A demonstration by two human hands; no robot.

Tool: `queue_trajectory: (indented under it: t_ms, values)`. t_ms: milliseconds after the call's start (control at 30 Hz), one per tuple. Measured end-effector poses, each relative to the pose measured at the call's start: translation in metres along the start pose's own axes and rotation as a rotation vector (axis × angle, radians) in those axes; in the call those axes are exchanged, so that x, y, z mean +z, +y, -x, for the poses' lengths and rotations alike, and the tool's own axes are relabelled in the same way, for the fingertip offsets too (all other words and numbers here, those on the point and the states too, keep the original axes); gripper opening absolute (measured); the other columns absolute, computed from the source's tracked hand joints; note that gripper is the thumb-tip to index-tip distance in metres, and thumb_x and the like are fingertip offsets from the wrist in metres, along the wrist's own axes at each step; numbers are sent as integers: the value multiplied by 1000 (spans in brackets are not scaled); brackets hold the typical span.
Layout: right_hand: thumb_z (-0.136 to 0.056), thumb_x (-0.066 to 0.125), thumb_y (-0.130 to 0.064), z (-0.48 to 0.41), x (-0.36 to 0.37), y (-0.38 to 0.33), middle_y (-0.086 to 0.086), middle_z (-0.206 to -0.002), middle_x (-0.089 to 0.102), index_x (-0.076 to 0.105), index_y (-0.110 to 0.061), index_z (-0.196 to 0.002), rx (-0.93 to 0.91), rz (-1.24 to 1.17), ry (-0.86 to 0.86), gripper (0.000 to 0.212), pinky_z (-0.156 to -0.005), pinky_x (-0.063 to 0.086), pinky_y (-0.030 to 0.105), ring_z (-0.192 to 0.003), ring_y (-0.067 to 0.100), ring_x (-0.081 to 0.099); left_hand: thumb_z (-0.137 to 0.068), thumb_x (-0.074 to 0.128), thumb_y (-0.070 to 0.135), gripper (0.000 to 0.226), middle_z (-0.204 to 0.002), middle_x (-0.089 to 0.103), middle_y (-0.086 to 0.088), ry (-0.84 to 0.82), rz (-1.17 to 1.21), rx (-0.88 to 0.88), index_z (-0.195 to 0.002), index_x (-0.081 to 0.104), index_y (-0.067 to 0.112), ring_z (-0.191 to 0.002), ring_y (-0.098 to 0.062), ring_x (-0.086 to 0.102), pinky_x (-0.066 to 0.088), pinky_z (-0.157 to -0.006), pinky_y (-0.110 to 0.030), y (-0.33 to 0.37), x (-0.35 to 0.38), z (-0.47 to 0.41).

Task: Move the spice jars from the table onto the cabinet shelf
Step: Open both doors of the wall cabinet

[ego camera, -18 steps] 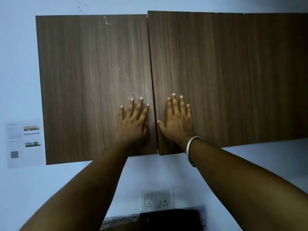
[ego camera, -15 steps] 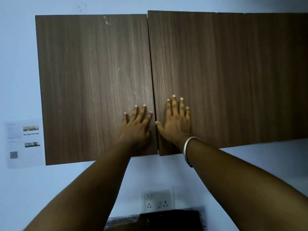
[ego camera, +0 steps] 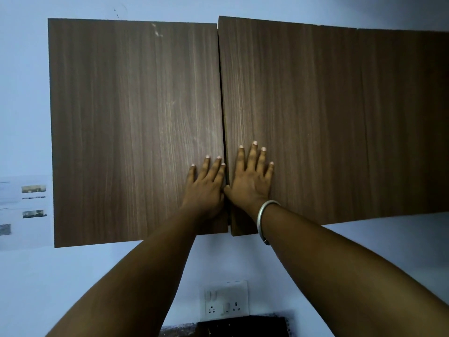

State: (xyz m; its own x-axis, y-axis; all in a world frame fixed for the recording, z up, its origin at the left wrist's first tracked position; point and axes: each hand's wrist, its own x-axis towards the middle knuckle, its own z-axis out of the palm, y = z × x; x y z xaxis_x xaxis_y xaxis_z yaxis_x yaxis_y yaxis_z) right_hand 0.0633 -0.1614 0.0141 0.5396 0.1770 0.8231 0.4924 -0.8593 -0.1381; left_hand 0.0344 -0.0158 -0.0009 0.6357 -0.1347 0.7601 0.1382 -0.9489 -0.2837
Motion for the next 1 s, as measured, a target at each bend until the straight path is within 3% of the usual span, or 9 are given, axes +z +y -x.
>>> queue_trajectory:
  t_ms: [133, 200, 267, 333, 500, 567, 667, 833, 1000]
  values:
    - [-76, 70, -66, 11, -11, 5, 19, -168, -21, -13, -19, -161, 80, -131, -20, 128, -123, 10, 65, -155, 43, -15, -103, 36, 38, 69, -175, 7, -4, 48, 242, 60, -165, 12, 19, -161, -25, -3, 2, -129, -54, 3, -8, 9]
    - [-74, 71, -67, 19, -24, 15, 15, -168, -23, -16, -22, -160, 74, -175, -32, 130, -123, 11, 64, -156, 41, -15, -100, 37, 36, 71, -172, 23, -8, 53, 459, 89, -164, 16, 17, -159, -26, 17, 16, -128, -53, 11, -19, 16]
    - [-75, 71, -64, 29, -41, 24, 10, -168, -25, -19, -28, -159, 38, -225, -36, 128, -123, 14, 63, -156, 39, -16, -99, 39, 34, 73, -163, 41, -13, 65, 637, 140, -165, 15, 14, -145, -22, 43, 36, -120, -45, 24, -34, 25]
    - [-73, 71, -62, 44, -64, 39, 3, -169, -24, -19, -35, -157, 14, -306, -28, 126, -123, 15, 60, -157, 34, -16, -98, 43, 28, 76, -158, 47, -8, 103, 749, 227, -165, 13, 13, -131, -9, 51, 45, -109, -34, 44, -49, 36]
    - [-67, 56, -62, 94, -134, 91, -8, -172, -5, -5, -42, -161, -20, -537, 69, 114, -126, 19, 54, -159, 17, -4, -87, 50, 24, 85, -162, 42, -5, 324, 1068, 440, -162, 17, 2, -143, -19, 50, 47, -111, -36, 124, -76, 48]
    - [-77, 59, -51, 112, -157, 106, -3, -171, 15, 6, -35, -163, -3, -642, 132, 102, -123, 31, 50, -158, 17, 15, -90, 57, 30, 89, -165, 32, 6, 394, 1197, 526, -162, 15, -1, -150, -14, 40, 42, -115, -32, 163, -82, 46]
    - [-94, 66, -19, 134, -187, 131, -1, -152, 49, 28, -21, -161, 12, -800, 252, 77, -112, 48, 36, -137, 9, 51, -95, 60, 55, 102, -172, 25, -2, 392, 1395, 619, -164, 6, 4, -156, -20, 30, 35, -122, -37, 225, -90, 38]
    - [-97, 64, -9, 157, -230, 169, -6, -134, 65, 48, -10, -150, 1, -708, 459, 55, -98, 53, 19, -121, 0, 63, -91, 51, 75, 112, -174, 5, -15, 390, 1530, 714, -165, -3, 10, -161, -35, 9, 24, -124, -63, 311, -100, 25]
    - [-98, 61, -13, 162, -255, 207, -6, -128, 69, 58, -12, -142, 26, -619, 568, 44, -101, 55, 28, -120, 5, 66, -99, 28, 73, 100, -173, 0, -21, 555, 1458, 673, -163, 1, 1, -160, -39, -2, 15, -124, -68, 382, -109, 14]
